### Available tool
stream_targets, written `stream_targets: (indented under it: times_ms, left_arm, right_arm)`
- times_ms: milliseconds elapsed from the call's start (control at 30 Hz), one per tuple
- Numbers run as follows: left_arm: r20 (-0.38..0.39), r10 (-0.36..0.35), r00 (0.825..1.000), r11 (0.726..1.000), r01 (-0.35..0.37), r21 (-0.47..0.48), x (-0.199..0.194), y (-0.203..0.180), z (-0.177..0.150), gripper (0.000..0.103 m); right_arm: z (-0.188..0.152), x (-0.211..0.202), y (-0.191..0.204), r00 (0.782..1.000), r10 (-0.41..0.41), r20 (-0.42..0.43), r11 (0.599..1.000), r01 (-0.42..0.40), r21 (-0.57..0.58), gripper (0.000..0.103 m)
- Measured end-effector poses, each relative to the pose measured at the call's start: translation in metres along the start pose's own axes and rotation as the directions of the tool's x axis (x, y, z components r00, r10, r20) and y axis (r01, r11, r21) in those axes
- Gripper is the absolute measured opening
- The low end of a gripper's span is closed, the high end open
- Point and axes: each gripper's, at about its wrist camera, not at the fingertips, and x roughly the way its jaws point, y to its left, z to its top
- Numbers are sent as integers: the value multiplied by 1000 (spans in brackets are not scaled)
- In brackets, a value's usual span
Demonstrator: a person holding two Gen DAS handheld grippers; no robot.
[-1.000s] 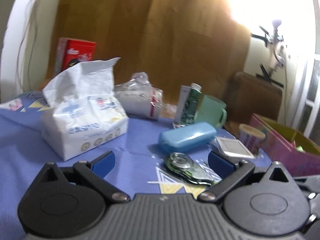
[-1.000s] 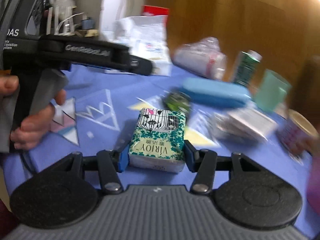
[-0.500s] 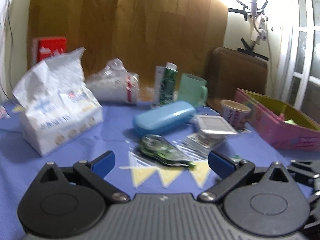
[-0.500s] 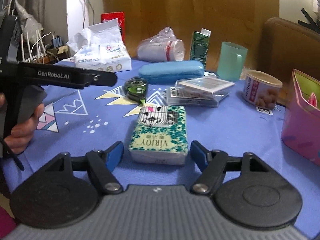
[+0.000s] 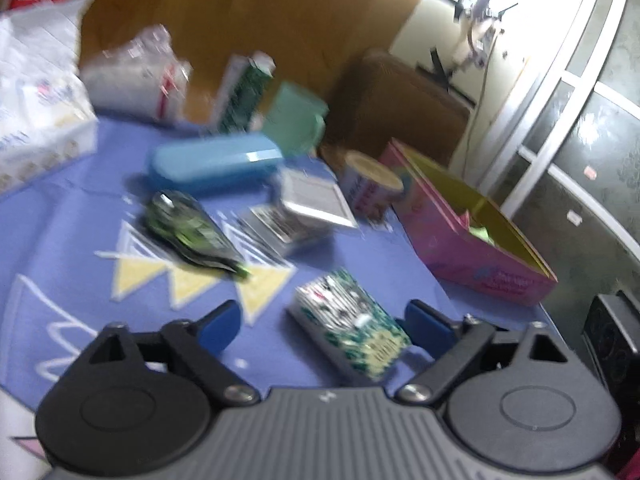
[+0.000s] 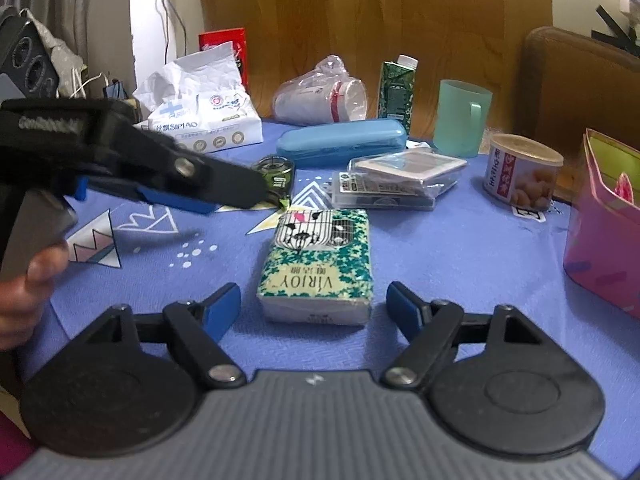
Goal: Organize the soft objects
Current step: 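Carry the tissue pack into the pink tin with the right tool while the left tool also grips it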
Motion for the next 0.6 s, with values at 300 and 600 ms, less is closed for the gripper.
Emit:
stream_targets:
  times_ms: [300, 600]
  left_arm:
    - [-51, -21, 998, 998, 24, 54, 27, -37, 7, 50]
    - [41, -97, 994, 966, 85, 244, 59, -127, 60, 50]
  right_arm:
    - [-6, -18, -6, 992, -44, 120, 999, 40, 33, 54]
    - [17, -55, -49, 916, -244, 318, 970, 237, 61, 54]
